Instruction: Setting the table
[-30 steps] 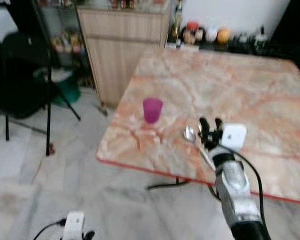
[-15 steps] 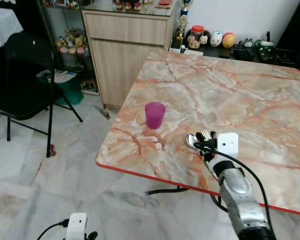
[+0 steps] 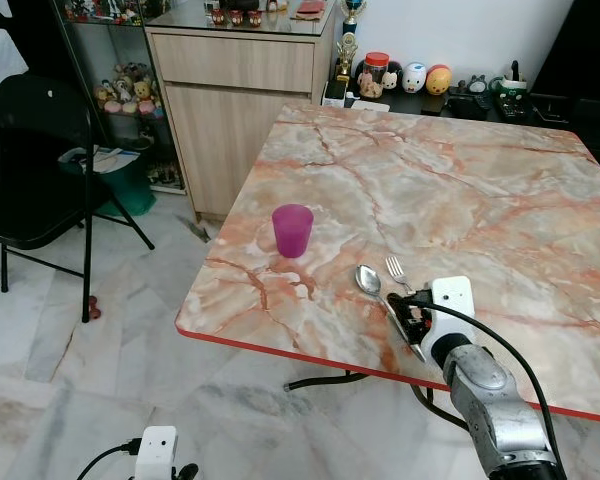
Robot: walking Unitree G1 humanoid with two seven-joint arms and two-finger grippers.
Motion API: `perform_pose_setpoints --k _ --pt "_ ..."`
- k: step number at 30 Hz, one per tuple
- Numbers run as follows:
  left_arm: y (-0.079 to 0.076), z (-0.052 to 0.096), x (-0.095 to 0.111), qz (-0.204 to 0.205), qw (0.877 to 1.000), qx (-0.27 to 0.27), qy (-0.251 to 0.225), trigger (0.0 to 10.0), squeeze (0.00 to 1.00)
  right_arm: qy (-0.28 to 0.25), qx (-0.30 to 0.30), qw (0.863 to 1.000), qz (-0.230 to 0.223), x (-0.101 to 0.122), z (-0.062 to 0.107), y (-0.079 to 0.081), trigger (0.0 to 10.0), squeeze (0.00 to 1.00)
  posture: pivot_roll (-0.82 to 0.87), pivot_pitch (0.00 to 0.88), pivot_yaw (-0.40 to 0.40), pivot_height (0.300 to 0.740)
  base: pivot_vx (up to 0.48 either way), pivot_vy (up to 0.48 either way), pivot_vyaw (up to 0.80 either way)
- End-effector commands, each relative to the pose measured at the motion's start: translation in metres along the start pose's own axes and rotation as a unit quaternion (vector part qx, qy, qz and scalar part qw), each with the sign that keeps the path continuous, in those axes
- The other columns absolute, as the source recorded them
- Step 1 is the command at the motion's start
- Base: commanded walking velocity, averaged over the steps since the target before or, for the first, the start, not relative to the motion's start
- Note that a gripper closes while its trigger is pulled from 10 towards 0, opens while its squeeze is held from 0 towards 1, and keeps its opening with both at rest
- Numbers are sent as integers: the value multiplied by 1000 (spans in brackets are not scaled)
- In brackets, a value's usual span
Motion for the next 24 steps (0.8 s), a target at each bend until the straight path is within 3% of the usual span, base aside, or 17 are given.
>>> perform_pose_setpoints --k 1,9,24 --pt "0 0 -4 0 1000 0 10 10000 0 0 2 1000 -4 2 2 -1 10000 0 -6 0 -14 736 0 0 0" --pt "0 0 -4 -1 1000 -1 10 10000 0 30 -7 999 26 0 0 -5 10000 0 -1 0 -14 736 0 0 0" --pt "2 1 -6 3 1000 3 13 10000 0 34 -13 999 9 -6 -14 -7 10000 0 1 0 -3 736 0 0 0"
Point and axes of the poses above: a point about 5 cm out from each wrist's last joint towards the gripper, its own z axis pointing back from the gripper into the wrist, its own x axis along the axis of the wrist's last joint, y = z × x, the point moved 2 cm from there along -z, pointing out of the wrist towards the gripper, and after that the axes turned 1 degree about z, right-handed, at the moved point
